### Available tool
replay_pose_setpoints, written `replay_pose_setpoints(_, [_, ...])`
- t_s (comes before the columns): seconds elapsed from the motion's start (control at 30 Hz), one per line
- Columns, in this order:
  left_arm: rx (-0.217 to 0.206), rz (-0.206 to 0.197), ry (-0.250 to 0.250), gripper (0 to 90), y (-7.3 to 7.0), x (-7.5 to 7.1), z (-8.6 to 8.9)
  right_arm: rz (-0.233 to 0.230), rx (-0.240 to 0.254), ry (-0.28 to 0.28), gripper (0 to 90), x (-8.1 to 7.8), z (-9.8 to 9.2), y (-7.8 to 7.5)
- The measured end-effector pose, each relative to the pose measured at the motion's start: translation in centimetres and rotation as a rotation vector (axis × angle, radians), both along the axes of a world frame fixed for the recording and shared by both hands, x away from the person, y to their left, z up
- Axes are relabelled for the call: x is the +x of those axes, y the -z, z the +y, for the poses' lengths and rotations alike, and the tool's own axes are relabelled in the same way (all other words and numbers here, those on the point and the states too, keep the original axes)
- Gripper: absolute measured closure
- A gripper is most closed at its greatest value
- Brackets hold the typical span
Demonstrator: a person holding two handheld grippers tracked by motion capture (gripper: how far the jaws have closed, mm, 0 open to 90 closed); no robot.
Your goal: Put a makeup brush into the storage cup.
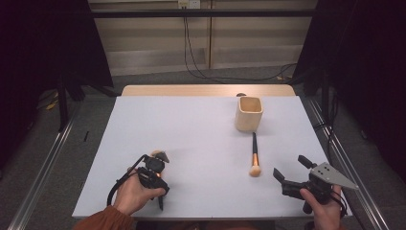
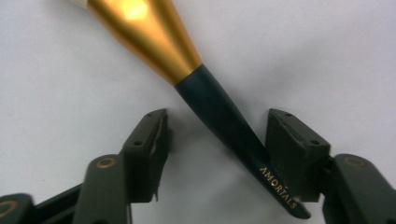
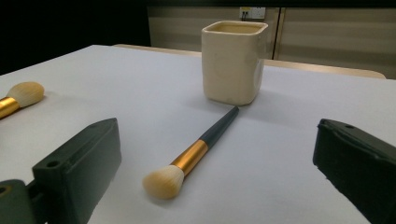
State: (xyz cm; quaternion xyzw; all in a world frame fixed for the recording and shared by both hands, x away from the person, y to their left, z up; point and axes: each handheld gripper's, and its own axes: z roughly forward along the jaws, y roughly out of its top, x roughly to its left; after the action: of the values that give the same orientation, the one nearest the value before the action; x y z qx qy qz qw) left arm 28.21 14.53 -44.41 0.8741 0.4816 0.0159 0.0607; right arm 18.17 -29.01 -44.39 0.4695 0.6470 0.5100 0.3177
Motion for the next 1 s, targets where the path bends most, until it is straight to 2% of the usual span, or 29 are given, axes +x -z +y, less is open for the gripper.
replay_pose_setpoints(0.23, [-0.015,-0.002,0.010,58.7,-0.2,0.0,0.8,0.001,-0.002,-0.001,0.7,0.0,0.0,0.0])
replay_pose_setpoints(0.47, [-0.017,0.018,0.018,65.1,-0.2,0.2,1.3,0.001,-0.002,0.001,0.7,0.0,0.0,0.0])
replay_pose_setpoints(0.57, [-0.049,0.027,0.006,68.6,-0.1,0.4,1.9,-0.001,0.000,0.001,0.7,0.0,-0.1,0.0])
replay_pose_setpoints(0.63, [-0.064,0.034,0.001,74.3,-0.1,0.6,2.3,0.000,0.001,-0.001,0.7,-0.1,-0.1,0.0])
replay_pose_setpoints(0.7, [-0.066,0.037,0.003,74.4,-0.1,0.7,2.3,0.005,0.000,-0.001,0.7,-0.1,0.0,0.0])
replay_pose_setpoints(0.83, [-0.029,0.029,0.021,74.4,-0.1,0.6,1.8,0.006,-0.002,-0.002,0.7,0.0,0.0,0.1])
replay_pose_setpoints(0.9, [-0.044,0.042,0.024,74.3,-0.1,0.8,2.1,0.006,0.000,-0.001,0.7,0.0,0.0,0.1])
replay_pose_setpoints(1.0, [-0.070,0.037,0.022,74.5,-0.1,0.7,2.4,0.006,0.001,-0.001,0.7,0.0,0.0,0.1])
